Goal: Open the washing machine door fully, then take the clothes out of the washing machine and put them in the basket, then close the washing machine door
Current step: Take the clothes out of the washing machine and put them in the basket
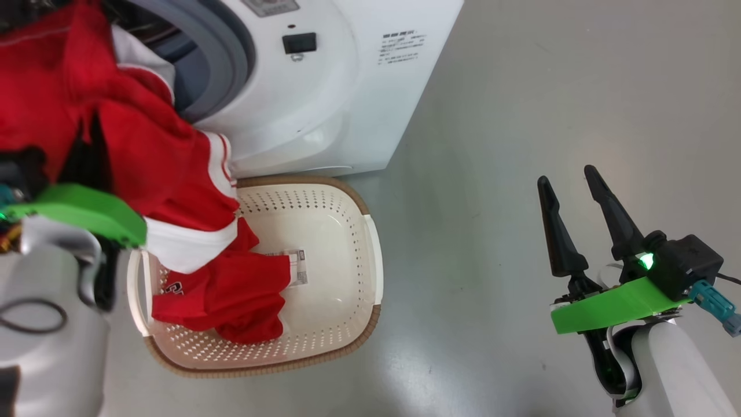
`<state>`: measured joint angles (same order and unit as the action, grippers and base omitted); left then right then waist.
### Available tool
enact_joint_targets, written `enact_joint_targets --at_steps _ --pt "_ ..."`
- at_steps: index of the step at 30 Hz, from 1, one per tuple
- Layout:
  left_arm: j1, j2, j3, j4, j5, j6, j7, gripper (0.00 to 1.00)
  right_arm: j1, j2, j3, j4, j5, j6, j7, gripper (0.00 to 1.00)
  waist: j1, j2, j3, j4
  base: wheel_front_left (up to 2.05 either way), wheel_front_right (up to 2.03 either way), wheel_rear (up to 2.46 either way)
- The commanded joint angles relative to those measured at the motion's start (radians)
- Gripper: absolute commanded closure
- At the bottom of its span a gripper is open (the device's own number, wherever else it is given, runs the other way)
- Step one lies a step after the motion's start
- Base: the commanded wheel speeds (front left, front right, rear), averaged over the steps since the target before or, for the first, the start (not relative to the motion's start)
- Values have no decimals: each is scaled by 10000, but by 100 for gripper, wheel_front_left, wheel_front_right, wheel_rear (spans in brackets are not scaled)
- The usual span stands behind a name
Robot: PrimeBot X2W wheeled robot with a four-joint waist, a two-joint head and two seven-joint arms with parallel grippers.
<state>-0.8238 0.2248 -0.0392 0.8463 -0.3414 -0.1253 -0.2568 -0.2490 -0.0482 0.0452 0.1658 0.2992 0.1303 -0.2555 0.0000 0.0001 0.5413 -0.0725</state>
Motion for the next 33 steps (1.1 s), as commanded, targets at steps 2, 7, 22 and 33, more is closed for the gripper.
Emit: enact_joint_targets --at_steps 2,7,22,33 --pt "667 282 166 -482 -58 -54 -49 100 161 -20 160 -223 27 4 -63 0 0 -1 -82 68 0 0 0" --pt "1622 -52 2 -1012 -112 -54 -49 100 243 -20 154 -201 12 4 -63 0 0 -1 -229 127 0 0 0" --pt "2922 -669 -625 -545 -433 -54 -49 100 360 -20 251 -195 7 4 -63 0 0 -1 -241 96 0 0 0" --pt "2905 -785 -1143 411 -763 -54 -49 100 228 -20 275 -267 11 4 -63 0 0 -1 196 -43 0 0 0"
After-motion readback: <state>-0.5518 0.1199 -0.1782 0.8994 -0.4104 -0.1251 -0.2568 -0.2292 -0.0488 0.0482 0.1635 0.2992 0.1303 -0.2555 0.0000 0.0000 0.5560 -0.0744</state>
